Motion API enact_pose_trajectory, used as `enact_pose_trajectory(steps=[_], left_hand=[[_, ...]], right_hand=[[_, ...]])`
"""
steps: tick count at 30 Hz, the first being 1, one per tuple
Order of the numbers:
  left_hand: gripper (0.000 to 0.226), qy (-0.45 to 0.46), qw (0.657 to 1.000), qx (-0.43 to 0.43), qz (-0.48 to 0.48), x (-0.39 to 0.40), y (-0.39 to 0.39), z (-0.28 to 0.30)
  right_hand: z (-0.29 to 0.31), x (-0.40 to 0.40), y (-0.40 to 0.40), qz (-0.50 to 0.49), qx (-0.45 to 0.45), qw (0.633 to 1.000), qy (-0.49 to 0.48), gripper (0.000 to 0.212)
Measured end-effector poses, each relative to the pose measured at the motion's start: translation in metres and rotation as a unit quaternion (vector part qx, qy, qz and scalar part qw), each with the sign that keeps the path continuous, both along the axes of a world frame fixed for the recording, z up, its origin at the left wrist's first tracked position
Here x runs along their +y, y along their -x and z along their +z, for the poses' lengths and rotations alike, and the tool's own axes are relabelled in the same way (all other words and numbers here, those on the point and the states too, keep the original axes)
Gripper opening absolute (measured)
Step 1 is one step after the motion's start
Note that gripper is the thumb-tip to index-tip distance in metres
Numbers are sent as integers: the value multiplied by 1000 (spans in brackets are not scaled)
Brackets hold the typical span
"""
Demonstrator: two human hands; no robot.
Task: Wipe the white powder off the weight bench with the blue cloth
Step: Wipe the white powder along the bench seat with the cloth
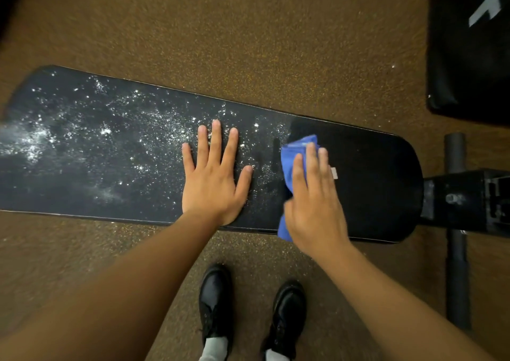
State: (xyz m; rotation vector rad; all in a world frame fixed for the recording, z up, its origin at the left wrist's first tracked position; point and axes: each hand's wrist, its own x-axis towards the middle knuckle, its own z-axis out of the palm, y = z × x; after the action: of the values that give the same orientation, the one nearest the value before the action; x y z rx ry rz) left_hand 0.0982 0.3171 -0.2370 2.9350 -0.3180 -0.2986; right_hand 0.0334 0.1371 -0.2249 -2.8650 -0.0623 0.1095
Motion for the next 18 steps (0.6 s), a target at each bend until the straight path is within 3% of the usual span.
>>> enact_pose_trajectory(steps=[3, 8, 11, 15, 18], left_hand=[[71, -3, 1000, 5, -1, 1, 0, 0], [71, 4, 1000, 5, -4, 0, 1, 1], [71, 5, 1000, 3, -4, 0, 0, 0], [70, 13, 1000, 0, -5, 0, 0, 0], [70, 12, 1000, 9, -5, 0, 0, 1]], right_hand=[[1, -31, 1, -59, 1, 998, -1, 68], [-2, -22, -67, -189, -17, 982, 4, 67], [-2, 14, -73, -143, -26, 989, 10, 70], [-1, 23, -15, -11, 0, 1000, 7, 69], [3, -7, 3, -34, 7, 999, 13, 68]])
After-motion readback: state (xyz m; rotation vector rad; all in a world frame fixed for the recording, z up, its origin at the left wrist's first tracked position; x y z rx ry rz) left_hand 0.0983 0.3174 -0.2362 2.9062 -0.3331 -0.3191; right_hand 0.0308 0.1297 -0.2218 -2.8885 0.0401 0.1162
